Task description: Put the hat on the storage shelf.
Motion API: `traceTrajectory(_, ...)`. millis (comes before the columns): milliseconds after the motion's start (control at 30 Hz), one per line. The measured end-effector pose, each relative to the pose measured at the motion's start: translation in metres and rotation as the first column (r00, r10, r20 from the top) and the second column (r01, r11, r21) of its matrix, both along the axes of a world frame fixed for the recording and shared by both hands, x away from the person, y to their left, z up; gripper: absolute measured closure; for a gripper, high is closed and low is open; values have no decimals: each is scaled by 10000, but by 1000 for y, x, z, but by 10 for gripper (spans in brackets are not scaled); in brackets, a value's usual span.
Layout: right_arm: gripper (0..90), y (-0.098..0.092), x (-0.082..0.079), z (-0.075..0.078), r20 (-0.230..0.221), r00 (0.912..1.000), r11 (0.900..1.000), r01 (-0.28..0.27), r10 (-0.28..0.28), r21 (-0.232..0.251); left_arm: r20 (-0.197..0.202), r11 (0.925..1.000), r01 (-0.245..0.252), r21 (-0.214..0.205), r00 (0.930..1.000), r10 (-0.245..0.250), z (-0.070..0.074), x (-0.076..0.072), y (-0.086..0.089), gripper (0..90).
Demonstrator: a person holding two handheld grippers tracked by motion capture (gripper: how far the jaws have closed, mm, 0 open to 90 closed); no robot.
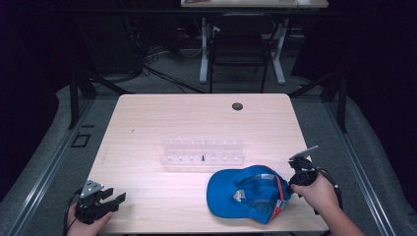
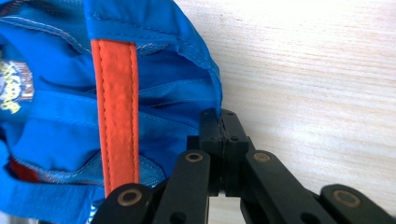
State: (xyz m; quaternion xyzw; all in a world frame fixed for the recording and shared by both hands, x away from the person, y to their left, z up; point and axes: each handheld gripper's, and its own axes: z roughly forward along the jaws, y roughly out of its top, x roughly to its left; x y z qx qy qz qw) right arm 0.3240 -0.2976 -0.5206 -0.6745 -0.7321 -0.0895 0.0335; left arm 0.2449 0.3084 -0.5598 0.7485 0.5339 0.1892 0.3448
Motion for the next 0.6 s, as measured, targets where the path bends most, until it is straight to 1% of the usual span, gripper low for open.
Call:
traceTrajectory(33, 900, -1, 0, 3, -124, 9997, 9998, -202, 201, -36, -6, 10000, -5, -11, 10000, 5, 0, 0, 0, 452)
traceTrajectory(67, 900, 0, 0, 6, 17, 10000, 10000, -74, 74, 44, -9, 10000, -9, -9, 10000, 8, 0, 0, 0, 452)
traceTrajectory(100, 900, -1, 0, 9, 76, 9999, 9999, -116, 116, 34, -11, 10000, -7, -11, 10000, 7, 0, 0, 0, 452)
traceTrajectory(133, 900, -1, -1, 12, 60, 9998, 9997, -214, 215, -85, -18, 10000, -21, -17, 10000, 21, 0, 0, 0, 452)
traceTrajectory(167, 900, -1, -1, 15, 122, 9998, 9999, -143, 142, 43, -13, 10000, -27, -23, 10000, 27, 0, 0, 0, 452)
traceTrajectory(200, 900, -1, -1, 18, 147, 9998, 9999, -142, 142, 35, 13, 10000, -46, -36, 10000, 46, 0, 0, 0, 452)
traceTrajectory(233, 900, -2, -1, 22, 87, 9995, 9996, -298, 299, -20, -6, 10000, -15, -35, 10000, 15, 0, 0, 0, 452)
traceTrajectory(267, 900, -1, -2, 25, 199, 9995, 9997, -233, 232, 54, -14, 10000, -6, -30, 10000, 6, 0, 0, 0, 452)
traceTrajectory(333, 900, -2, -2, 33, 125, 9993, 9994, -344, 344, 6, -7, 10000, 14, -44, 10000, -14, 0, 0, 0, 452)
traceTrajectory(367, 900, -1, -3, 35, 253, 9995, 9997, -187, 184, 128, -3, 10000, 24, -45, 10000, -24, 0, 0, -1, 452)
traceTrajectory(400, 900, -1, -3, 39, 149, 9993, 9993, -353, 351, 105, -11, 10000, 29, -38, 10000, -30, 0, 0, -1, 452)
traceTrajectory(433, 900, -1, -4, 41, 286, 9993, 9994, -258, 251, 227, -13, 10000, 33, -41, 10000, -33, 0, 0, -1, 452)
traceTrajectory(467, 900, -1, -4, 46, 159, 9993, 9993, -349, 347, 125, -10, 10000, 30, -37, 10000, -30, 0, 0, -1, 453)
traceTrajectory(500, 900, 0, -4, 48, 237, 9995, 9995, -219, 214, 239, -9, 10000, 30, -54, 10000, -30, -1, 0, -1, 453)
traceTrajectory(533, 900, 0, -4, 51, 206, 9996, 9991, -224, 217, 346, -14, 10000, 27, -59, 10000, -27, -1, 0, -1, 452)
traceTrajectory(567, 900, -1, -4, 54, 74, 9994, 9987, -353, 351, 368, -13, 10000, 29, -58, 10000, -29, -1, 0, -1, 452)
traceTrajectory(600, 900, -1, -4, 57, 120, 9993, 9986, -348, 344, 396, -11, 10000, 29, -61, 10000, -29, -1, 0, -1, 452)
